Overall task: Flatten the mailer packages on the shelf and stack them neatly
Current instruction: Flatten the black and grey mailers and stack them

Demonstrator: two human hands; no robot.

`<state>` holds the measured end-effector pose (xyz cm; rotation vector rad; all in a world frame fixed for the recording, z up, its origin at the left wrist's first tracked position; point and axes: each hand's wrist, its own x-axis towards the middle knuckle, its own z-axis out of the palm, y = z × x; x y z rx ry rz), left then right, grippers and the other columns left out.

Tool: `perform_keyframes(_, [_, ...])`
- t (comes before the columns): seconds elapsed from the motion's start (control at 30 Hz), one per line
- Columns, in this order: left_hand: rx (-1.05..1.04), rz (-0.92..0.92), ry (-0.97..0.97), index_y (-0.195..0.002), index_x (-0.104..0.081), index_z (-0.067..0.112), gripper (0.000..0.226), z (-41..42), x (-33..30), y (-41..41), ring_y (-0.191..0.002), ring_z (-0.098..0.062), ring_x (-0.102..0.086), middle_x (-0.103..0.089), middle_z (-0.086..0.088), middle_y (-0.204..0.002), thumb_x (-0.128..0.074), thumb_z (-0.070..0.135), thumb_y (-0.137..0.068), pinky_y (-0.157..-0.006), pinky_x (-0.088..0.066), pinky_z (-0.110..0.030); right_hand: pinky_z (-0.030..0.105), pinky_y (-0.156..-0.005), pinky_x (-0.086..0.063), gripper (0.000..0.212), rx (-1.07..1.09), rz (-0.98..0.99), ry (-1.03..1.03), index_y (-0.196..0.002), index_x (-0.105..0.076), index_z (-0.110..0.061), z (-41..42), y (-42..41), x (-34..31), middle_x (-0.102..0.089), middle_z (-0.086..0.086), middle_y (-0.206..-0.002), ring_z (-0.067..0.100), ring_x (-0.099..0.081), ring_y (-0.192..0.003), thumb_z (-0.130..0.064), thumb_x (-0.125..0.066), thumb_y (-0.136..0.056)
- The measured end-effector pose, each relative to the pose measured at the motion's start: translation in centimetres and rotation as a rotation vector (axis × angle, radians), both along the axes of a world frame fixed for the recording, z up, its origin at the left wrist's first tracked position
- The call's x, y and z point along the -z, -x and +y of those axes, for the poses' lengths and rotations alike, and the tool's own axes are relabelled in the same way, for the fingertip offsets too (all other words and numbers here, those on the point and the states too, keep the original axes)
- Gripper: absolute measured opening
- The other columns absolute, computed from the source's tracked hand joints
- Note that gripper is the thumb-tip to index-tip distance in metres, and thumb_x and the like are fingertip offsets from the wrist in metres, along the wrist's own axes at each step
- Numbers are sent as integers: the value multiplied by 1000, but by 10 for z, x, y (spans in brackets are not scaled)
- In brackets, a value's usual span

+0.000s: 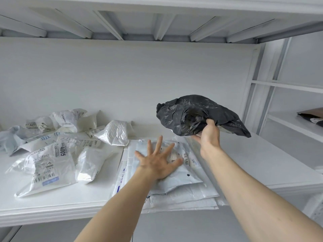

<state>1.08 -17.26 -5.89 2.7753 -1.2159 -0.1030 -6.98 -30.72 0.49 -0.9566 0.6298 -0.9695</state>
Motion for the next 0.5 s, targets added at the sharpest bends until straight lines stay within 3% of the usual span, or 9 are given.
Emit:
perform_keyframes(0.1, [-12,12,-60,-147,0,58,86,-2,12,3,-148,-34,17,15,13,-162,-8,95,-69,-102,0,-80,33,-72,-60,33,-38,40,39,-125,-55,-14,-2,-2,1,-66,5,-116,19,-66,-97,-28,-39,-99])
perform_keyframes(0.2, [-18,-14,-112,-147,-5,58,87,-2,19,2,-149,-33,12,5,14,-163,-6,95,-68,-102,0,-80,40,-87,-56,24,-99,54,50,-99,-62,-17,3,-2,5,-70,3,-98,18,-65,-88,-25,-39,-98])
perform_keyframes(0.3, [-26,-1,-147,-147,-6,57,90,-1,20,5,-149,-33,11,4,14,-163,-4,97,-66,-101,2,-80,37,-76,-52,24,-193,-17,30,-91,-64,-12,11,1,6,-70,4,-82,21,-63,-81,-20,-42,-95])
perform_keyframes(0.4, [-49,65,-119,-148,-11,53,93,1,8,13,-150,-34,3,-5,10,-164,-3,96,-66,-102,4,-79,34,-73,-49,22,-324,-64,2,-90,-65,-8,17,11,4,-68,7,-80,22,-63,-75,-18,-45,-91])
perform_keyframes(0.47, [-67,182,-105,-149,-24,44,87,11,-4,23,-149,-32,-10,-16,3,-162,-9,90,-76,-110,2,-71,34,-73,-50,23,-426,-39,-25,-85,-67,-7,22,22,1,-69,10,-81,25,-65,-73,-18,-47,-90])
perform_keyframes(0.5, [-105,283,-29,-151,-25,38,80,20,-11,30,-149,-30,-14,-18,0,-162,-16,82,-85,-117,-3,-60,33,-71,-51,24,-451,7,-18,-82,-68,-6,22,27,-1,-69,11,-79,26,-67,-71,-18,-48,-90])
